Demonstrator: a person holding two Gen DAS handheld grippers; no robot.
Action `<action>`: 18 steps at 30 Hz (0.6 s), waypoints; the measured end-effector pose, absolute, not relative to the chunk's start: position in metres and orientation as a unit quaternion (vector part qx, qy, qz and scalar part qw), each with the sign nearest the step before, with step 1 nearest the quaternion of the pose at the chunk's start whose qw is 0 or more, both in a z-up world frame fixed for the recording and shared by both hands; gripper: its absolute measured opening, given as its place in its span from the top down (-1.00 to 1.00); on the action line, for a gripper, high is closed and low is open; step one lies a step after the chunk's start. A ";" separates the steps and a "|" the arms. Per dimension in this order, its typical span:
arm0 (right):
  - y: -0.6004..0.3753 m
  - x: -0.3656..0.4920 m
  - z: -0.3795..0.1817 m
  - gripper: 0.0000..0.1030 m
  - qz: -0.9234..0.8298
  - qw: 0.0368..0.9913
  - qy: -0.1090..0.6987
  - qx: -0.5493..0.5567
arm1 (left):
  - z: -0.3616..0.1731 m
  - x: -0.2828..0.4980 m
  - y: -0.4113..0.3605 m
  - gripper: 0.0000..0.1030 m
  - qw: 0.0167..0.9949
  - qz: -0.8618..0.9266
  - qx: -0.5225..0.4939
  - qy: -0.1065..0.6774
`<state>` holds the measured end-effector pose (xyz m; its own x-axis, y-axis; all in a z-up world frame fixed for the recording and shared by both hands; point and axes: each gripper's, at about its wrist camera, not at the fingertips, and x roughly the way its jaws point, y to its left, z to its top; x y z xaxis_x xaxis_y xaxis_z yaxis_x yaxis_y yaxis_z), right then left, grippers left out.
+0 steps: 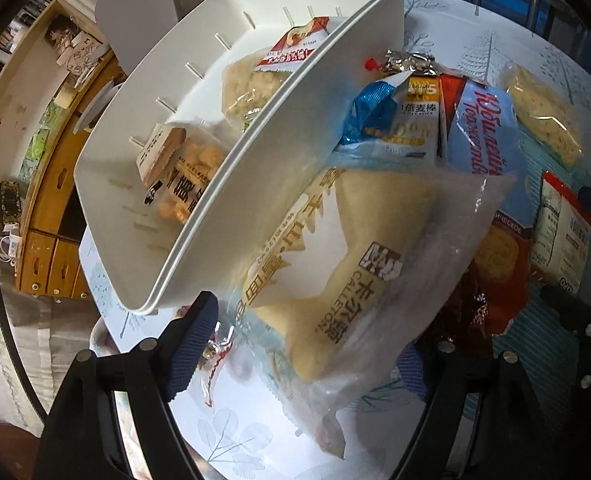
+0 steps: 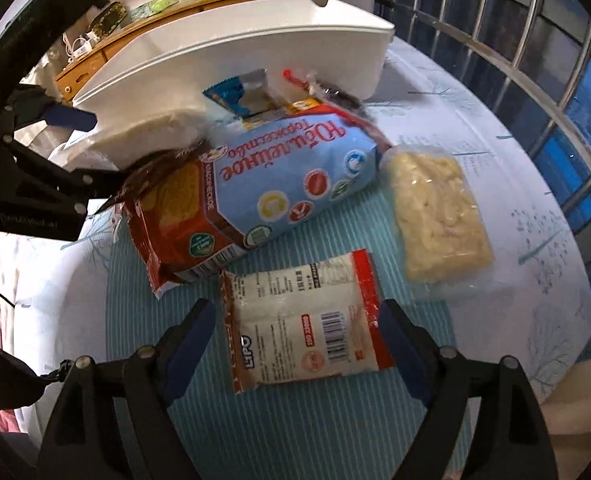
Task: Organize snacks
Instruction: 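Grasp the clear bread bag with left tool while right grasps white-red packet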
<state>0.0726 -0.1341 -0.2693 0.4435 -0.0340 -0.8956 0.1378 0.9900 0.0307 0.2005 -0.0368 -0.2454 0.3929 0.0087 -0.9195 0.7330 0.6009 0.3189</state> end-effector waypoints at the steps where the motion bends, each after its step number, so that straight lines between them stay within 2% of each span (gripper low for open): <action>1: -0.135 0.073 -0.270 -0.63 -0.048 0.847 0.526 0.052 | -0.245 0.202 -0.037 -0.58 0.745 -0.247 0.371 0.497; 4: -0.138 0.075 -0.273 -0.63 -0.045 0.843 0.533 0.052 | -0.246 0.207 -0.036 -0.45 0.744 -0.263 0.353 0.503; 5: -0.139 0.075 -0.274 -0.61 -0.048 0.841 0.538 0.047 | -0.245 0.207 -0.035 -0.27 0.742 -0.273 0.345 0.506; 6: -0.138 0.074 -0.274 -0.52 -0.050 0.840 0.538 0.045 | -0.245 0.207 -0.035 -0.11 0.740 -0.280 0.338 0.509; 11: -0.136 0.071 -0.271 -0.30 -0.043 0.840 0.540 0.045 | -0.244 0.199 -0.036 0.17 0.747 -0.285 0.334 0.499; 18: -0.126 0.073 -0.264 -0.03 -0.054 0.834 0.549 0.030 | -0.240 0.192 -0.029 0.34 0.750 -0.283 0.338 0.493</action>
